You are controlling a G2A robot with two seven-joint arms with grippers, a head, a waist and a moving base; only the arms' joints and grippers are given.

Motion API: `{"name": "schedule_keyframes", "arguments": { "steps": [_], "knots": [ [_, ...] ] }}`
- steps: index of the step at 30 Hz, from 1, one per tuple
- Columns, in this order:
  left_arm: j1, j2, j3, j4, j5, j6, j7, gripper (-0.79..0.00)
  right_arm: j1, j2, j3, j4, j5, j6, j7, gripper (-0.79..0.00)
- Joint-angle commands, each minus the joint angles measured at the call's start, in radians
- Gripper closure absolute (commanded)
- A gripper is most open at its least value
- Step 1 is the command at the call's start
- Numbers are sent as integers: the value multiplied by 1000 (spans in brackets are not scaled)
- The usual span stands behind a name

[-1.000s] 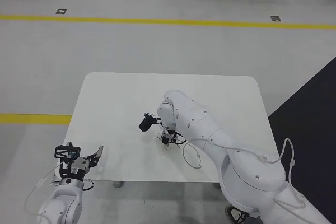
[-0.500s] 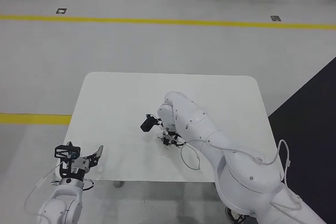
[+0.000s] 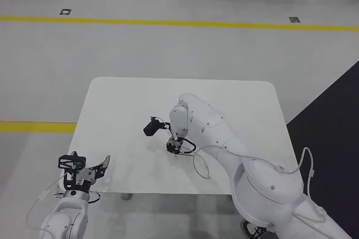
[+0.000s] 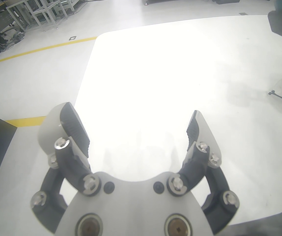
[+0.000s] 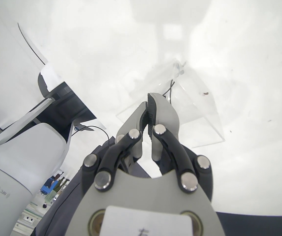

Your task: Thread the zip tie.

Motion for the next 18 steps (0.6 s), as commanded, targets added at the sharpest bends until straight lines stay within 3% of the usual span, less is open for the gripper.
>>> {"name": "schedule_keyframes", "arguments": {
  "steps": [1,8,12,18],
  "knots": [
    [0,0,0,0,0,0,0,-785,8,26,-11,-37,63,-10,-10,0],
    [0,0,0,0,0,0,0,-785,39,184,-46,-285,275,-14,-14,0],
    [0,0,0,0,0,0,0,-785,36,277,-46,-397,312,76,76,0],
    [0,0,0,0,0,0,0,-785,-2,329,-46,-482,263,168,168,0]
  ]
}}
